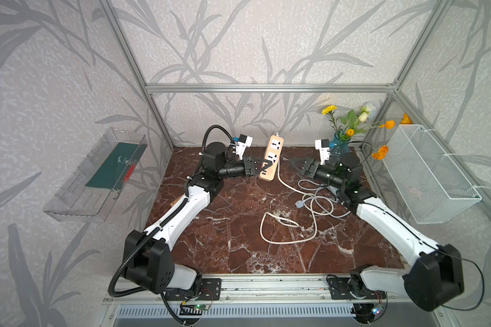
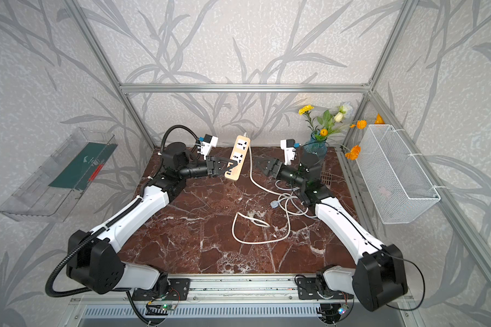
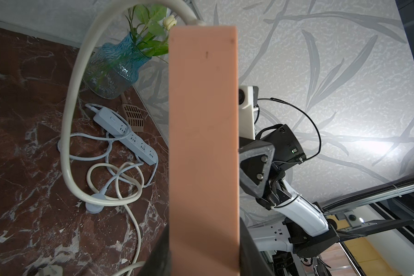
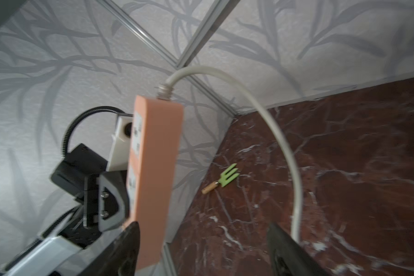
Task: Wrap the cord around the power strip
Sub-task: Pick up the power strip from the center of the board, then wrap the power cord around the power strip.
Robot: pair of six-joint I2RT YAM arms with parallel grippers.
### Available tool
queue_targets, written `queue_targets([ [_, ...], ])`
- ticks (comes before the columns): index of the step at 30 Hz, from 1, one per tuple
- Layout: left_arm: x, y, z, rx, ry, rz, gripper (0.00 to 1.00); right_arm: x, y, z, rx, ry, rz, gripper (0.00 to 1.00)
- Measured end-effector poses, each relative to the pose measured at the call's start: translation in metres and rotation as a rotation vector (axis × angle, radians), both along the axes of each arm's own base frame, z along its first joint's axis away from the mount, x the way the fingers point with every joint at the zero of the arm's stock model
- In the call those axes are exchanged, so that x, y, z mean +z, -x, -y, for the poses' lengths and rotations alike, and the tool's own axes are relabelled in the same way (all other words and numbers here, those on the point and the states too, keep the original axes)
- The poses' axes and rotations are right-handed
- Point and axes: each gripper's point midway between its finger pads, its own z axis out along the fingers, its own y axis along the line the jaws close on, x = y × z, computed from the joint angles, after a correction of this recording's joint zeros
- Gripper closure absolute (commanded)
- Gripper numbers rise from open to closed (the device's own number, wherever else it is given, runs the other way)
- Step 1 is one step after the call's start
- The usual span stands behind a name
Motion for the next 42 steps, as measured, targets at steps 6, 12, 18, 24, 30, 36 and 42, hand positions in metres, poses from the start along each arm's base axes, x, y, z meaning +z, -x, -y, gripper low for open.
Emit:
queue_targets([
  [6, 0.04, 0.009, 0.001, -0.011, -0.01, 0.099, 1.0, -0.036, 0.017, 0.041, -0.177, 0.511, 0.207, 0.19],
  [12, 0.056, 0.026, -0.001, -0.027, -0.032, 0.148, 1.0, -0.133, 0.037, 0.06, -0.103, 0.942, 0.208, 0.2],
  [18, 0.057, 0.03, -0.001, -0.037, -0.035, 0.148, 1.0, -0.16, 0.016, 0.055, -0.11, 1.164, 0.303, 0.29],
  [24, 0.062, 0.036, -0.004, -0.04, -0.035, 0.154, 1.0, -0.184, -0.027, 0.059, -0.201, 1.299, 0.311, 0.58],
  [30, 0.07, 0.028, -0.024, 0.042, -0.075, 0.178, 1.0, -0.147, -0.04, 0.05, -0.256, 1.289, 0.4, 1.0],
  [36, 0.097, -0.002, -0.065, 0.304, -0.232, 0.332, 1.0, -0.028, -0.028, 0.012, -0.261, 1.151, 0.621, 1.0],
  [42, 0.082, -0.018, -0.078, 0.394, -0.334, 0.374, 1.0, 0.091, -0.023, -0.038, -0.203, 0.863, 0.763, 1.0],
])
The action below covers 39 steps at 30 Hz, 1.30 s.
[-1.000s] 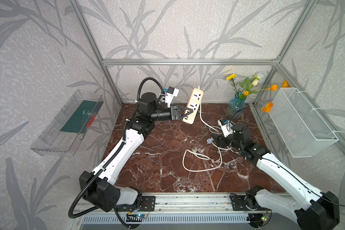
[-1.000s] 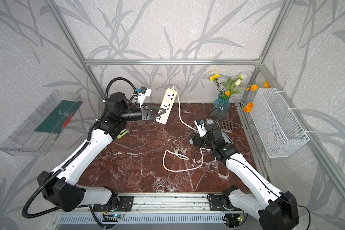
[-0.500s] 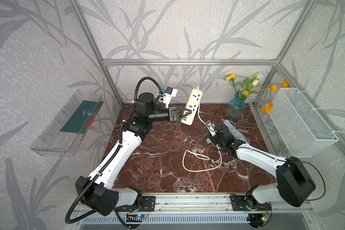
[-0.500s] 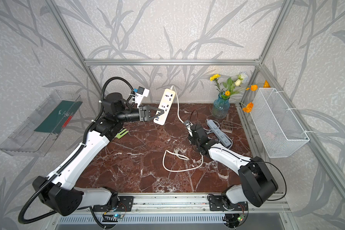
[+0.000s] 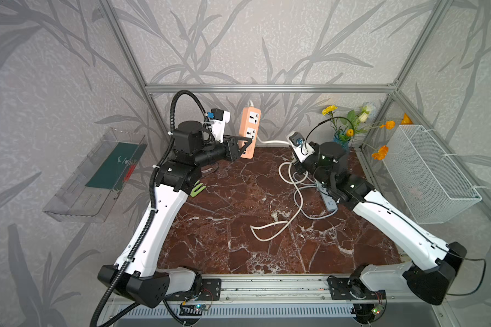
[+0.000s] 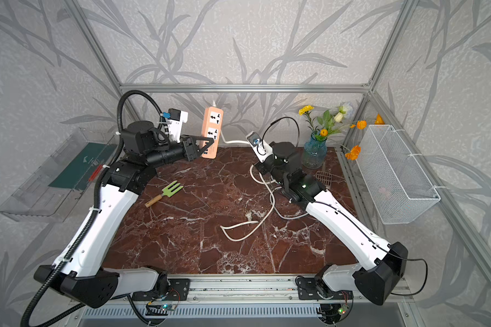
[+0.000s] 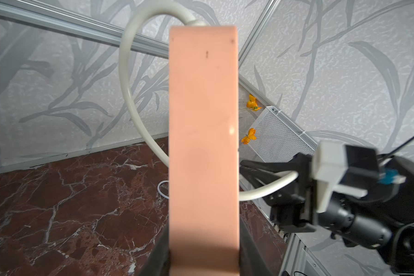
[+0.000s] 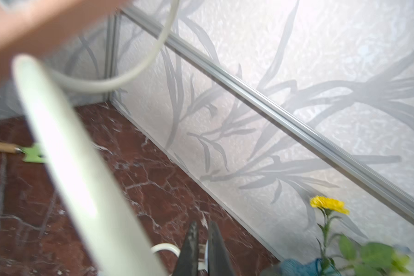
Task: Wrap the cord around the power strip
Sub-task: Wrap the power cord around the power strip.
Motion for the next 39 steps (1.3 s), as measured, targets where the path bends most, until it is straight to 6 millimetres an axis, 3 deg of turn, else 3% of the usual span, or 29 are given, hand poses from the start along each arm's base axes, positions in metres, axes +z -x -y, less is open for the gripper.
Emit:
queue_targets([
  [3, -0.015, -0.005, -0.004, 0.02, -0.023, -0.021, 1.0, 0.004, 0.008, -0.025, 0.117, -0.073, -0.065, 1.0],
  [8, -0.02, -0.01, -0.025, 0.093, -0.049, -0.025, 1.0, -0.05, 0.022, -0.053, 0.226, -0.072, -0.288, 1.0],
  [12, -0.012, -0.005, -0.035, 0.124, -0.051, 0.002, 1.0, -0.108, 0.026, -0.048, 0.177, 0.003, -0.446, 1.0],
  [15, -0.012, -0.004, -0.038, 0.136, -0.089, 0.01, 1.0, -0.143, 0.029, -0.034, 0.097, 0.139, -0.468, 1.0],
  [19, -0.028, -0.013, -0.049, 0.193, -0.244, 0.029, 1.0, -0.163, 0.058, -0.03, 0.123, 0.309, -0.411, 1.0],
  [22, -0.063, -0.023, -0.052, 0.206, -0.437, 0.016, 1.0, -0.139, 0.084, -0.024, 0.17, 0.363, -0.309, 1.0],
  [27, -0.132, -0.033, -0.049, 0.127, -0.674, -0.035, 1.0, -0.045, 0.107, -0.01, 0.221, 0.301, -0.106, 1.0],
  [29, -0.143, -0.033, -0.043, 0.081, -0.705, -0.033, 1.0, -0.024, 0.116, -0.012, 0.263, 0.299, -0.065, 1.0],
  [34, -0.152, -0.027, -0.016, -0.056, -0.747, 0.034, 1.0, -0.019, 0.12, -0.034, 0.362, 0.364, -0.029, 1.0],
  [37, -0.166, -0.023, -0.001, -0.16, -0.762, 0.048, 1.0, -0.012, 0.102, -0.047, 0.384, 0.367, -0.027, 1.0],
  [39, -0.177, -0.017, 0.009, -0.241, -0.761, 0.049, 1.0, -0.002, 0.078, -0.047, 0.37, 0.34, -0.03, 1.0],
])
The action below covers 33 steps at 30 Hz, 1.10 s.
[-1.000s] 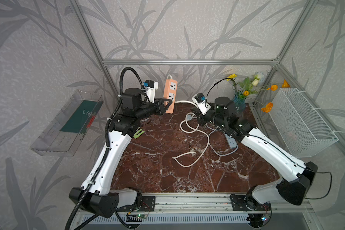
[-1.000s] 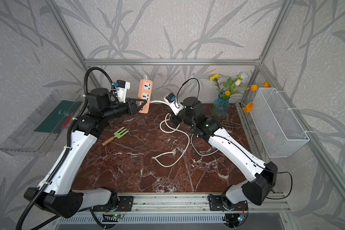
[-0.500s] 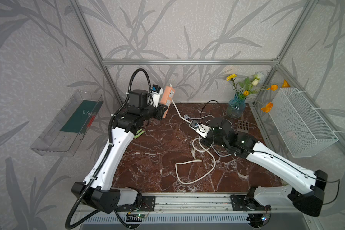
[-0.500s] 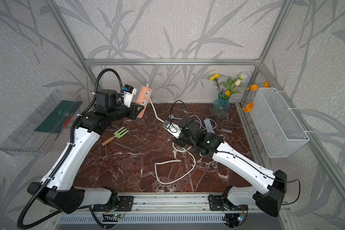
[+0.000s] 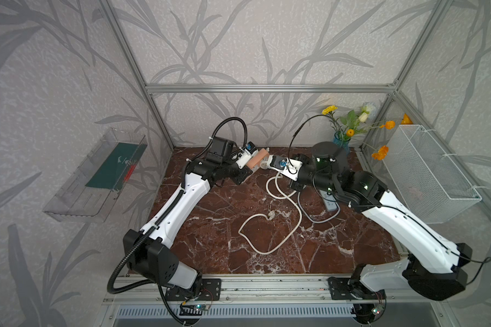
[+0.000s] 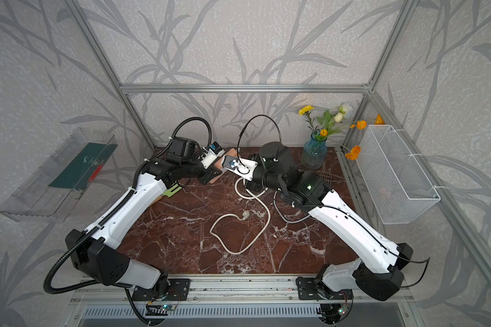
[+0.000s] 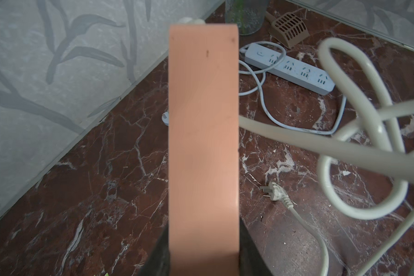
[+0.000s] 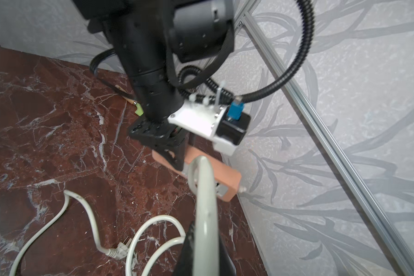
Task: Wrap the cord around the power strip
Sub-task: Wrap the power cord around the power strip.
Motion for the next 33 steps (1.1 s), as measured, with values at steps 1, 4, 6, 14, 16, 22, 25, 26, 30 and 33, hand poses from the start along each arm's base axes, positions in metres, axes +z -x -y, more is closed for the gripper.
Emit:
queue_targets([
  [1, -0.004, 0.004, 0.004, -0.03, 0.001, -0.012, 1.0, 0.004, -0.01, 0.001, -0.007, -0.011, -0.002, 1.0],
  [4, -0.008, 0.021, 0.017, -0.119, 0.011, -0.037, 1.0, 0.01, -0.04, 0.005, -0.033, -0.025, -0.013, 1.0],
  [6, -0.003, 0.034, 0.028, -0.18, 0.032, -0.029, 1.0, 0.007, -0.055, 0.003, -0.038, -0.019, -0.026, 1.0],
  [14, 0.051, 0.088, 0.04, -0.333, 0.174, 0.084, 1.0, -0.029, -0.105, 0.021, -0.061, -0.057, -0.194, 1.0],
  [16, 0.069, 0.093, 0.045, -0.361, 0.23, 0.135, 1.0, -0.037, -0.118, 0.021, -0.064, -0.075, -0.231, 1.0],
  [22, 0.109, 0.081, 0.056, -0.349, 0.372, 0.256, 1.0, -0.084, -0.13, 0.001, -0.05, -0.114, -0.381, 1.0],
  [25, 0.121, 0.061, 0.046, -0.259, 0.409, 0.301, 1.0, -0.122, -0.133, 0.001, -0.091, -0.145, -0.462, 1.0],
  [26, 0.125, 0.05, 0.038, -0.206, 0.424, 0.312, 1.0, -0.137, -0.135, 0.003, -0.113, -0.164, -0.496, 1.0],
  [30, 0.118, 0.016, 0.01, -0.012, 0.429, 0.285, 1.0, -0.163, -0.137, 0.006, -0.154, -0.249, -0.546, 1.0],
  [33, 0.109, -0.003, 0.0, 0.081, 0.375, 0.279, 1.0, -0.167, -0.124, 0.003, -0.175, -0.237, -0.515, 1.0],
])
